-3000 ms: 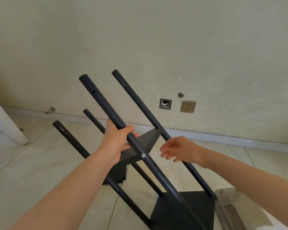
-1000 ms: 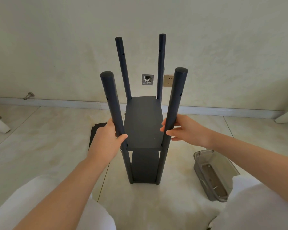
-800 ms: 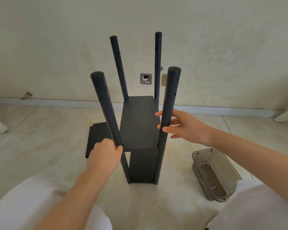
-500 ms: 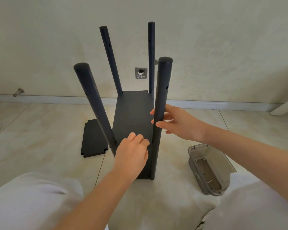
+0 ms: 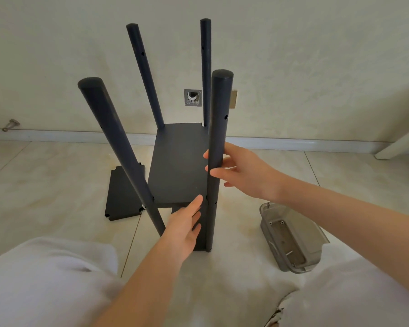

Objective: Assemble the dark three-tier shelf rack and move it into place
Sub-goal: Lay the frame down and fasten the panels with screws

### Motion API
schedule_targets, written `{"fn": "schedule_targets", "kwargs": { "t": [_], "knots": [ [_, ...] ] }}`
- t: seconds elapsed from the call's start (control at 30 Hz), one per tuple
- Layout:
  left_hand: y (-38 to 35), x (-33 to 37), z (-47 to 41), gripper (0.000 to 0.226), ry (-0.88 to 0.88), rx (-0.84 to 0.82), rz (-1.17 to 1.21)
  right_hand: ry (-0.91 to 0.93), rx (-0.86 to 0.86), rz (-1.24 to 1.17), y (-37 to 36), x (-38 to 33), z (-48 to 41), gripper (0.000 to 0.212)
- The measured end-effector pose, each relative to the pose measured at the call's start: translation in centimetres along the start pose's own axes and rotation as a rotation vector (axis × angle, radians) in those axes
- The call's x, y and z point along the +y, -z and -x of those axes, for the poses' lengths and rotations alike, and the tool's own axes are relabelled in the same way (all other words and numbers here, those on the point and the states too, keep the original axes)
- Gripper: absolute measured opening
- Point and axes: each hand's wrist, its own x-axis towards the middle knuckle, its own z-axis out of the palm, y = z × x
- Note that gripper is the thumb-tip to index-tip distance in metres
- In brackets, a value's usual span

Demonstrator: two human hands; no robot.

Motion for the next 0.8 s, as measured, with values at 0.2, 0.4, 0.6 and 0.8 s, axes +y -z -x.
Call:
{"fn": "schedule_targets", "kwargs": {
  "t": [0.2,0.4,0.6,0.8],
  "knots": [
    [0.3,-1.1,-0.8,0.018,-0.006,-0.121,-0.029,-0.001,0.034,-0.008,-0.3,0.0,0.3,0.038],
    [0.6,-1.3,-1.4,0.016,-0.005,-0.123,-0.037,-0.017,0.027,0.008,-0.4,-0.2,0.4,0.030],
    [0.9,-1.1,-1.4,0.014,-0.004,-0.107,-0.102,-0.021,0.016,0.007,-0.6,-0.2,0.3,0.035],
    [1.1,-0.8,-1.1,0.013,0.003,-0.131,-0.107,-0.025,0.012,0.003,-0.6,-0.1,0.2,0.031]
  ]
}}
